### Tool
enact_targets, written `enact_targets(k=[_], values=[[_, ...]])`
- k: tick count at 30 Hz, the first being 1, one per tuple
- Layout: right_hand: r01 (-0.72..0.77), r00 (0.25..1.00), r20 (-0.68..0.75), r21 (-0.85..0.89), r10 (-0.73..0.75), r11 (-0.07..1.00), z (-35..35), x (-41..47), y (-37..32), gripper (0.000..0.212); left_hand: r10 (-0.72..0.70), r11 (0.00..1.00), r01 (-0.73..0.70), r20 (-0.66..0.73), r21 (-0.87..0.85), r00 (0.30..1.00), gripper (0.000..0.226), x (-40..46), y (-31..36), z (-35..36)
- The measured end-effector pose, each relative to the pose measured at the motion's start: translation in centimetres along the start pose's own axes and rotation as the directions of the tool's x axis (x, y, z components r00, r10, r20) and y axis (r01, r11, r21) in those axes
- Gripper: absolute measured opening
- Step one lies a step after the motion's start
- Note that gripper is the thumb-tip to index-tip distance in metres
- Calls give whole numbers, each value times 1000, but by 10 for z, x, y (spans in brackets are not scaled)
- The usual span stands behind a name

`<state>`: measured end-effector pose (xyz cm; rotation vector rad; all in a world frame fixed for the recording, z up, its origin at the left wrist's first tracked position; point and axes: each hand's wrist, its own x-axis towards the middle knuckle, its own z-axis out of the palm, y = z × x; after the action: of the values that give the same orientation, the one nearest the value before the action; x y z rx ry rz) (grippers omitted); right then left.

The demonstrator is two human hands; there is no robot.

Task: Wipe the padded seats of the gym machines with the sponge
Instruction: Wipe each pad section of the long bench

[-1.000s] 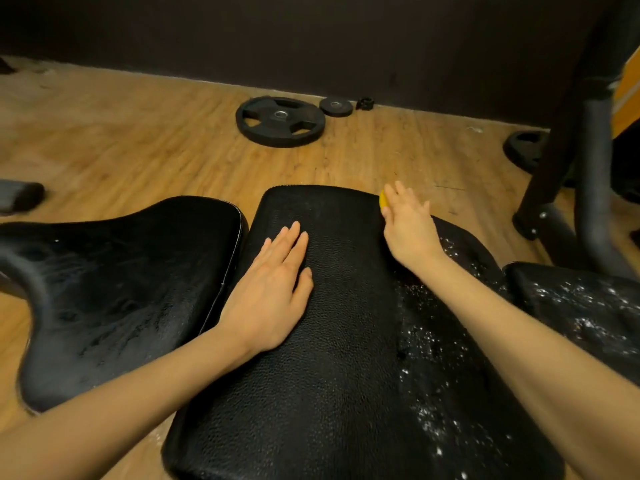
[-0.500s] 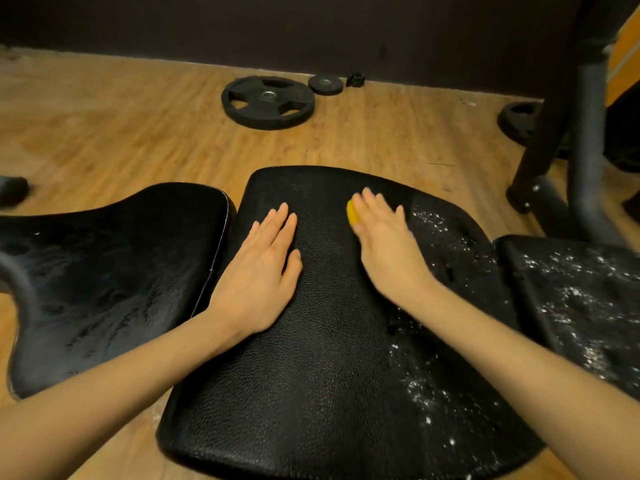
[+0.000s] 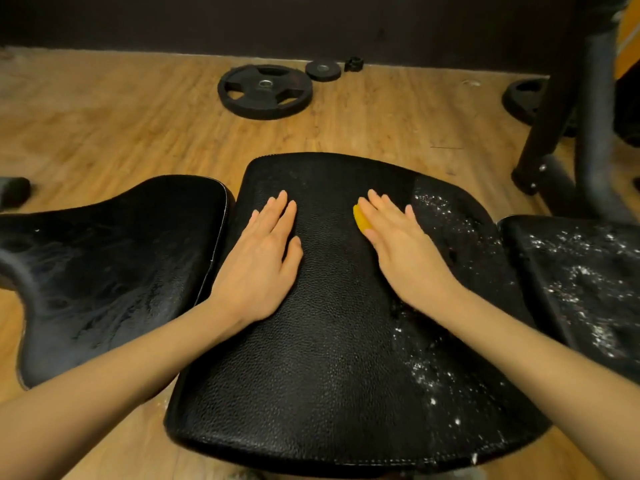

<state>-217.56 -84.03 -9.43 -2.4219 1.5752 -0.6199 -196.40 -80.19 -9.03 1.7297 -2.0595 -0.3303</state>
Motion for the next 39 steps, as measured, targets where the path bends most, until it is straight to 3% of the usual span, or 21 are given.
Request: enact_targets(k=[7,12,14,17,20,24,27,29,31,32,37,39], values=[[-237,971,32,15,236,972,-10,82,24,48,-5,1000,5,10,0,1000,55,-1,1,-1],[-5,1000,4,98,5,995,-13,-42,-5,48,4,1000,-4,1,4,1000,55,0,-1,0],[36,998,39,75,-39,996,-19,-40,3,47,0,1000,0,7,8,1000,55,-1,1,0],[-134,987,93,46,130,990,-19,17,25,47,-7,1000,5,64,30,998,56,0,1,-4],[-240,970,73,127,233,962,-22,28,24,45,38,994,-54,175,90,984,59,-1,1,-14],[-47,999,21,205,44,978,-28,-71,-9,43,158,987,-162,243,-1,957,67,-36,4,-16],[49,995,81,200,-66,979,-35,-88,0,43,194,981,-195,198,-18,961,76,-54,6,-7],[-91,996,29,236,86,967,-32,-66,9,40,186,982,-187,182,-10,966,77,-52,6,-5],[-253,952,-84,327,295,910,-26,-49,0,38,184,983,-186,166,-9,969,77,-52,8,-5],[-277,937,-109,348,332,896,-20,-44,-13,37,184,983,-184,154,-11,971,77,-52,9,-4],[-11,1000,2,254,11,967,-6,-56,-51,36,191,982,-190,137,-22,972,76,-53,7,-3],[-53,998,53,246,41,968,-22,-63,-24,37,191,982,-189,140,-27,972,74,-52,7,-4]])
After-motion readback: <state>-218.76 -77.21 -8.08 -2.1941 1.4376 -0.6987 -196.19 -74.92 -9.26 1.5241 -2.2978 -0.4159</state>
